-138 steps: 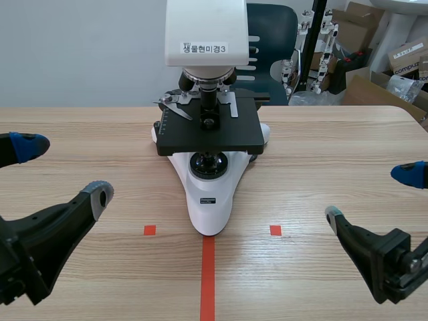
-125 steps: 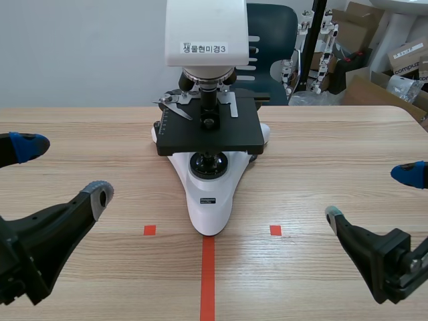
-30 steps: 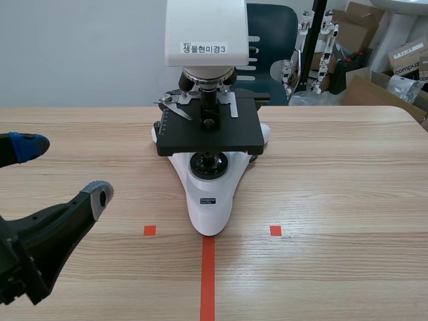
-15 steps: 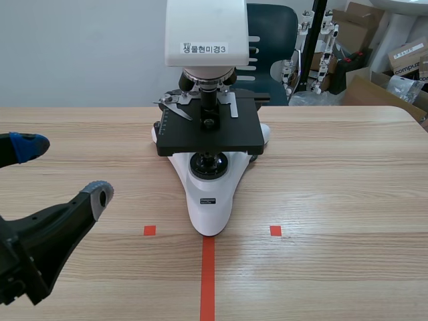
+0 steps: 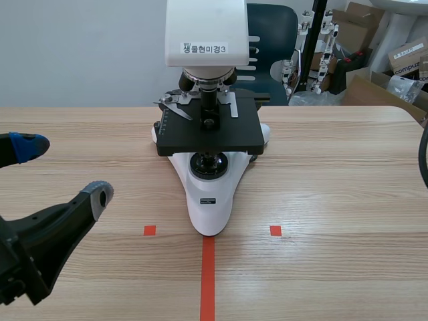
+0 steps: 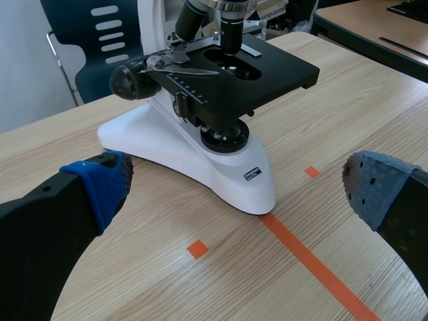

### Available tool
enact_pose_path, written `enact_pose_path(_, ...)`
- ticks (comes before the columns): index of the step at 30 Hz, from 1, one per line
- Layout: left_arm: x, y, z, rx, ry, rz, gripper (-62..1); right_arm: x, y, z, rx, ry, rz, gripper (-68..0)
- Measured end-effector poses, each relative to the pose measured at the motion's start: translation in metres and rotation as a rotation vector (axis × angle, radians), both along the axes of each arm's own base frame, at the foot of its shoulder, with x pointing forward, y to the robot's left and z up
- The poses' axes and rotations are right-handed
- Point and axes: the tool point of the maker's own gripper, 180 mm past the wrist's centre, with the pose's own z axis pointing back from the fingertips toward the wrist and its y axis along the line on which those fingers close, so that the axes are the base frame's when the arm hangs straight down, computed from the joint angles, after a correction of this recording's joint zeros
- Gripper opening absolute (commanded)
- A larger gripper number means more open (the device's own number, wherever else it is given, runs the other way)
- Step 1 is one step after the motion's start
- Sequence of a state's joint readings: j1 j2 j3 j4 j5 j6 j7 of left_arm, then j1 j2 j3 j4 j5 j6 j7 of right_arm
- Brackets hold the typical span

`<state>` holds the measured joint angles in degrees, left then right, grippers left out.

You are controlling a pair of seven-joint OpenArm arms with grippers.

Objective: Point at the eyepiece

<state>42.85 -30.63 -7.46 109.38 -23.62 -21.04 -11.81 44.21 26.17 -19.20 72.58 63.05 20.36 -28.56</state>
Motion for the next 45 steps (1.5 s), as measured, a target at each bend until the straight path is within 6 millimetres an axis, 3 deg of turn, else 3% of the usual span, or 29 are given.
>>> enact_pose_path(14,0.000,0.000,0.000,0.000,0.000,0.000,1.4,-0.003,0.017,-0.005,0.013,0.017,0.042,-66.8)
enact_pose_path(45,0.000,0.000,0.000,0.000,0.000,0.000,1.4,-0.003,0.017,-0.005,0.011,0.017,0.042,-66.8)
